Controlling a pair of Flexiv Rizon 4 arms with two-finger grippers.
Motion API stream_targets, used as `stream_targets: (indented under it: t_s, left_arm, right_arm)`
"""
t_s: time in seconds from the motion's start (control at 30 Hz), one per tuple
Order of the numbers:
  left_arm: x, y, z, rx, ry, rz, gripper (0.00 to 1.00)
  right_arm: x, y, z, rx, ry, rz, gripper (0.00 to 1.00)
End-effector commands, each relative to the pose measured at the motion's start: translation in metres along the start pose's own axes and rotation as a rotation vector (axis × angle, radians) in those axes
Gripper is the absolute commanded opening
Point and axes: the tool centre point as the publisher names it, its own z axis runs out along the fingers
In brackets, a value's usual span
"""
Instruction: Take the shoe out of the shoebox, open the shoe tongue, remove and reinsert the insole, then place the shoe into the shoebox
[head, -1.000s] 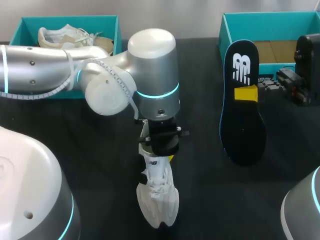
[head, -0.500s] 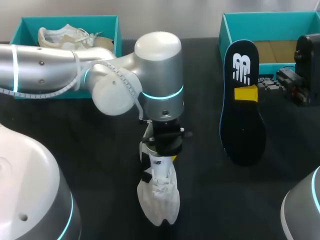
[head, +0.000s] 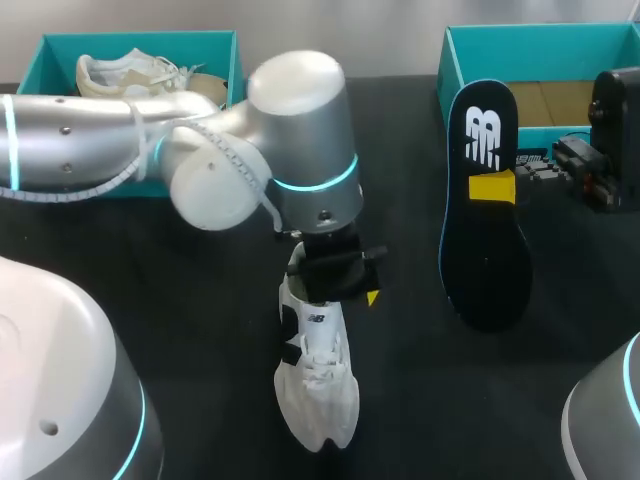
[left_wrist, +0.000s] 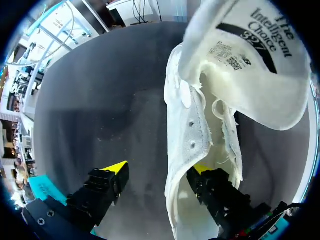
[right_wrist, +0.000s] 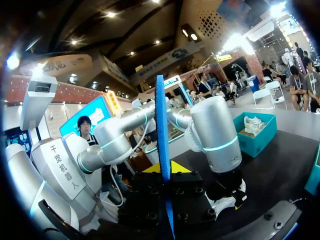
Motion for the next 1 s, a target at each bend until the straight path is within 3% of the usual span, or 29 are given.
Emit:
stream_targets:
  t_s: [0.03, 0.3, 0.5, 0.6, 0.8, 1.0]
  left_arm:
    - [0.026, -0.006, -0.044, -0.049, -0.131, -0.011, 1.00]
    - [0.028, -0.001, -0.102, -0.128, -0.390, -0.010, 1.00]
    - [0.024, 0.007, -0.132, -0.179, -0.540, -0.002, 1.00]
    - [0.020, 0.008, -0.147, -0.178, -0.595, 0.020, 1.00]
    - [0.017, 0.016, -0.185, -0.120, -0.807, 0.059, 1.00]
    - [0.017, 0.016, -0.185, -0.120, -0.807, 0.059, 1.00]
  right_arm:
    - [-0.002, 0.001, 0.002, 0.002, 0.001, 0.001, 0.00]
    - [-0.002, 0.001, 0.002, 0.002, 0.001, 0.001, 0.00]
    - [-0.002, 0.001, 0.002, 0.002, 0.001, 0.001, 0.00]
    - [-0.002, 0.001, 0.002, 0.002, 0.001, 0.001, 0.00]
    - [-0.002, 0.001, 0.002, 0.002, 0.001, 0.001, 0.00]
    - [-0.002, 0.001, 0.002, 0.002, 0.001, 0.001, 0.00]
